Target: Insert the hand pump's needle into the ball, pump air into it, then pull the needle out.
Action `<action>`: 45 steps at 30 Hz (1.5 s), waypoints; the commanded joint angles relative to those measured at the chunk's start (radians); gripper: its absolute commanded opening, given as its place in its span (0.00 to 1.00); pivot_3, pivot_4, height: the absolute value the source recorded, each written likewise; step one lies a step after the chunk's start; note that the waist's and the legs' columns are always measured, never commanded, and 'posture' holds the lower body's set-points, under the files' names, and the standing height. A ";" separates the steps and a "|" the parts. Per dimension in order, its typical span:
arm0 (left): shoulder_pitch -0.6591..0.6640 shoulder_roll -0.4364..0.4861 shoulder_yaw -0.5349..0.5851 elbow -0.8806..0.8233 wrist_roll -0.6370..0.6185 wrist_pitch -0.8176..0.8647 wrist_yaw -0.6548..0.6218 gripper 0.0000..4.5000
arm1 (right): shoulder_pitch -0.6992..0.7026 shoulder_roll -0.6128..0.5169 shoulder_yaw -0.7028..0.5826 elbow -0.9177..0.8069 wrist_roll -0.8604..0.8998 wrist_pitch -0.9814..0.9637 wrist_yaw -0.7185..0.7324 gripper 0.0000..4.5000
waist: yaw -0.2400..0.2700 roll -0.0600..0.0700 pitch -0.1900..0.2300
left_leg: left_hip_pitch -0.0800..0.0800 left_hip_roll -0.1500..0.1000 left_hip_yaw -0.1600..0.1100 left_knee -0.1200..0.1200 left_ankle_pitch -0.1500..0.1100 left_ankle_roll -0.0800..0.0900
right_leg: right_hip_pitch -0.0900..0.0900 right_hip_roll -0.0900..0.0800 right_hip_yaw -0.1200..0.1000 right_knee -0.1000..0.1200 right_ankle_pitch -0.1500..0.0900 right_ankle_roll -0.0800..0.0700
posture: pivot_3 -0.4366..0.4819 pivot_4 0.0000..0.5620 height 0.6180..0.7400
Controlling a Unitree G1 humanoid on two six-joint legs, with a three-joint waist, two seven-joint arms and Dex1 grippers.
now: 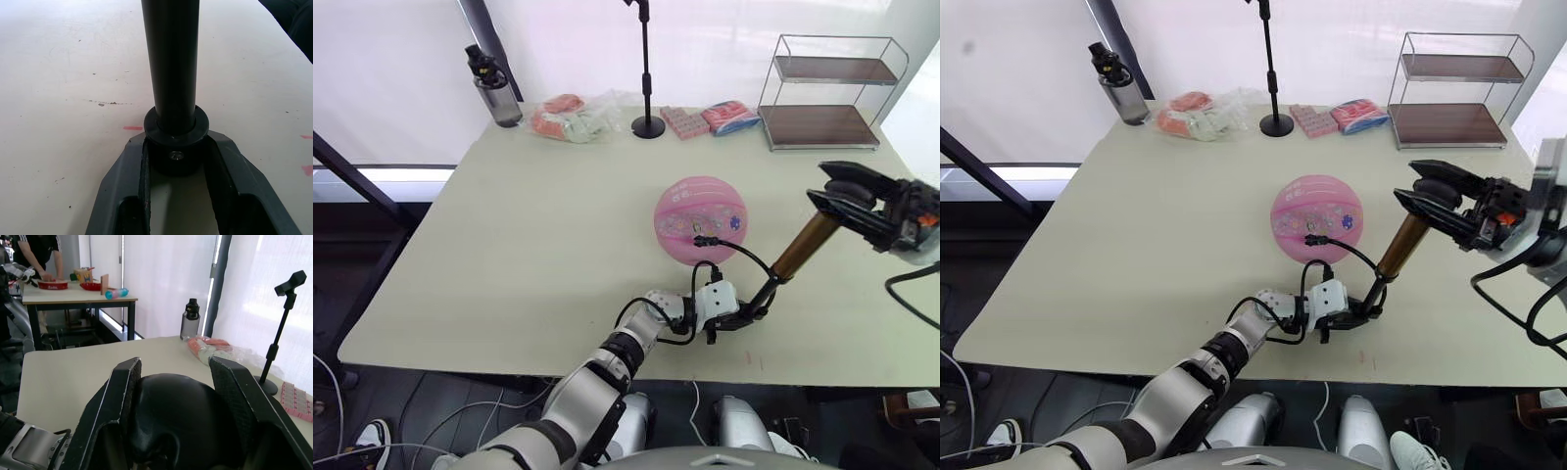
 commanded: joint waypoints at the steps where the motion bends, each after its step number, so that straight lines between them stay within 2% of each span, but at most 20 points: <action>1: 0.056 0.041 -0.037 0.097 0.060 0.060 0.002 0.24 | -0.006 0.011 -0.043 -0.039 0.005 -0.016 -0.019 0.43 | 0.001 0.000 0.000 | 0.000 0.000 0.000 0.000 0.000 0.000 | 0.000 0.000 0.000 0.000 0.000 0.000 | 0.48 0.27 0.96; 8: 0.054 0.042 -0.037 0.098 0.061 0.060 0.003 0.24 | 0.119 0.100 0.084 -0.068 -0.154 -0.089 0.009 0.43 | 0.000 -0.001 -0.001 | 0.001 0.000 0.001 0.000 0.000 0.000 | 0.000 0.000 0.000 0.000 0.000 0.000 | 0.48 0.27 0.96; 14: 0.050 0.043 -0.037 0.099 0.064 0.060 0.005 0.24 | 0.225 0.199 0.228 0.077 -0.382 -0.280 0.064 0.43 | -0.006 -0.004 -0.005 | 0.003 0.001 0.000 0.000 0.000 0.000 | 0.001 0.001 0.000 0.000 0.000 0.001 | 0.48 0.27 0.96; 20: 0.052 0.045 -0.037 0.096 0.062 0.062 0.008 0.24 | 0.258 0.313 0.320 0.236 -0.515 -0.443 0.045 0.43 | -0.009 -0.005 -0.009 | 0.004 0.001 0.000 0.000 0.000 0.000 | 0.002 0.002 0.000 0.001 0.000 0.001 | 0.48 0.27 0.96; 25: 0.050 0.045 -0.037 0.097 0.062 0.062 0.009 0.24 | 0.266 0.362 0.371 0.358 -0.593 -0.545 0.043 0.43 | -0.009 -0.005 -0.011 | 0.005 0.001 0.000 0.000 0.000 0.000 | 0.002 0.003 0.001 0.001 0.000 0.000 | 0.48 0.27 0.96; 30: 0.049 0.046 -0.037 0.099 0.063 0.061 0.009 0.24 | 0.250 0.375 0.366 0.375 -0.583 -0.581 0.043 0.43 | -0.010 -0.007 -0.014 | 0.005 0.001 -0.001 0.000 0.000 0.000 | 0.002 0.003 0.001 0.002 0.000 0.000 | 0.48 0.27 0.96; 37: 0.047 0.047 -0.036 0.101 0.062 0.061 0.007 0.24 | 0.198 0.309 0.295 0.206 -0.450 -0.475 0.040 0.43 | -0.009 -0.006 -0.013 | 0.005 0.001 -0.001 0.000 0.000 0.000 | 0.002 0.003 0.001 0.002 0.000 0.000 | 0.48 0.27 0.96; 42: 0.046 0.049 -0.034 0.101 0.058 0.062 0.005 0.24 | 0.151 0.217 0.197 0.048 -0.290 -0.330 0.021 0.43 | -0.006 0.003 -0.004 | 0.002 0.000 -0.001 0.000 0.000 0.000 | 0.000 0.002 0.001 0.002 0.000 0.000 | 0.48 0.27 0.96; 45: 0.047 0.049 -0.035 0.100 0.058 0.061 0.003 0.24 | 0.133 0.167 0.129 -0.006 -0.207 -0.260 0.013 0.43 | -0.004 0.002 -0.003 | 0.001 0.000 -0.001 0.000 0.000 0.000 | 0.000 0.001 0.001 0.001 0.000 0.000 | 0.48 0.27 0.96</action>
